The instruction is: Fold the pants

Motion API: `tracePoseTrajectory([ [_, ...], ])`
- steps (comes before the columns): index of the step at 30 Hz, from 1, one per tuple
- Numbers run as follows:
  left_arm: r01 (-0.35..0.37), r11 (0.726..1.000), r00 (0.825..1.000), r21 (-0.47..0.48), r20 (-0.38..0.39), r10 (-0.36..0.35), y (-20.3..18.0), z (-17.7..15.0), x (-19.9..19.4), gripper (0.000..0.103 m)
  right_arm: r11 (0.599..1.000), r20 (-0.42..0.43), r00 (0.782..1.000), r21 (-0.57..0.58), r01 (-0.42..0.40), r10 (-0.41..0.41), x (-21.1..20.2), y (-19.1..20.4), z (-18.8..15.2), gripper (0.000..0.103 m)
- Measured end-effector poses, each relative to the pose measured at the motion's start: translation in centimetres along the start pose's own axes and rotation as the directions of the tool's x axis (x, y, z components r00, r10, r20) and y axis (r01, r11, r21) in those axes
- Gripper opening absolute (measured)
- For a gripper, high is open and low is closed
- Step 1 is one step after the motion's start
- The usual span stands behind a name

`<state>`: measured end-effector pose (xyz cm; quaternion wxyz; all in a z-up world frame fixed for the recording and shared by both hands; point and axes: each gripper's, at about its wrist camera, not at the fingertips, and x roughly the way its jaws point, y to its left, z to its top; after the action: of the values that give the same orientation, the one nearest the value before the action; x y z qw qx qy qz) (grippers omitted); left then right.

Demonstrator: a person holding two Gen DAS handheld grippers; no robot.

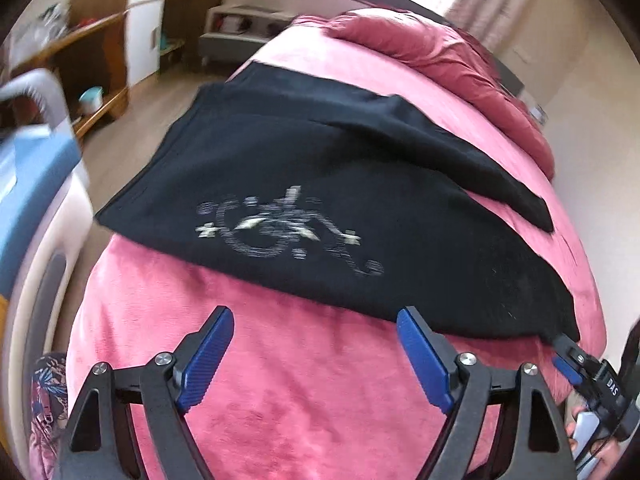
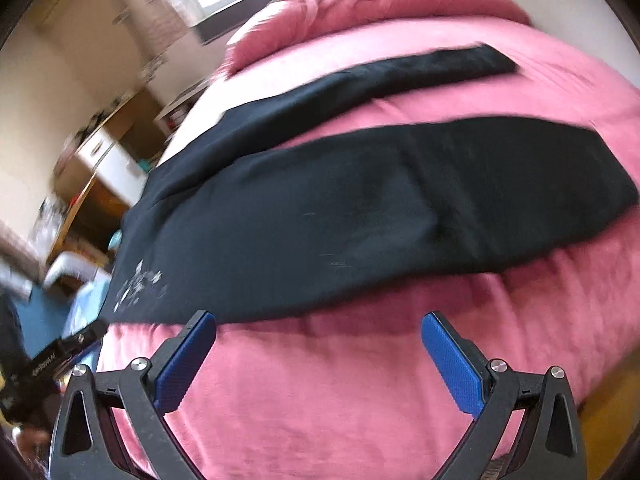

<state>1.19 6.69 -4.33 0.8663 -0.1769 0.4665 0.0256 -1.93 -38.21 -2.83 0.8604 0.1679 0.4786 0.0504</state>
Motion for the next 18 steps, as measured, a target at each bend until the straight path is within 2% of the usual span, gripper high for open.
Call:
tracePoseTrajectory([
  [2,-0.007,1.000,1.000,-0.031,-0.009,0.007,1.2,0.3,0.5,0.088,0.998,0.012,1.000,0.053,0.021,-0.022,-0.6,-2.3,0.3,0.103],
  [3,0.018,0.999,1.000,-0.051,-0.001,-0.018,1.6,0.5,0.9,0.095,0.996,0.022,0.999,0.081,0.025,-0.026,-1.1,-3.5,0.5,0.103],
  [5,0.018,0.998,1.000,-0.062,-0.003,-0.019,2.4,0.8,1.3,0.101,0.989,0.044,0.998,0.145,0.029,-0.035,-1.9,-5.9,0.9,0.103],
  [9,0.016,0.994,0.999,-0.106,-0.045,-0.021,4.2,1.2,2.4,0.100,0.943,0.107,0.992,0.331,0.032,-0.071,-4.1,-12.9,1.8,0.100],
  [11,0.012,0.993,0.998,-0.118,-0.054,-0.018,4.9,1.4,2.7,0.099,0.907,0.127,0.987,0.419,0.034,-0.096,-4.7,-16.2,2.1,0.089],
  [14,0.000,0.989,0.999,-0.147,-0.051,-0.007,6.1,1.7,3.2,0.079,0.845,0.121,0.981,0.530,0.067,-0.153,-4.4,-21.1,2.8,0.079],
  [17,-0.014,0.986,0.998,-0.168,-0.060,0.004,7.2,2.1,3.7,0.073,0.803,0.111,0.978,0.590,0.081,-0.179,-3.5,-23.8,3.3,0.074],
  [18,-0.017,0.985,0.998,-0.171,-0.056,0.008,7.6,2.2,3.8,0.067,0.790,0.111,0.977,0.607,0.078,-0.182,-3.1,-24.5,3.6,0.074],
])
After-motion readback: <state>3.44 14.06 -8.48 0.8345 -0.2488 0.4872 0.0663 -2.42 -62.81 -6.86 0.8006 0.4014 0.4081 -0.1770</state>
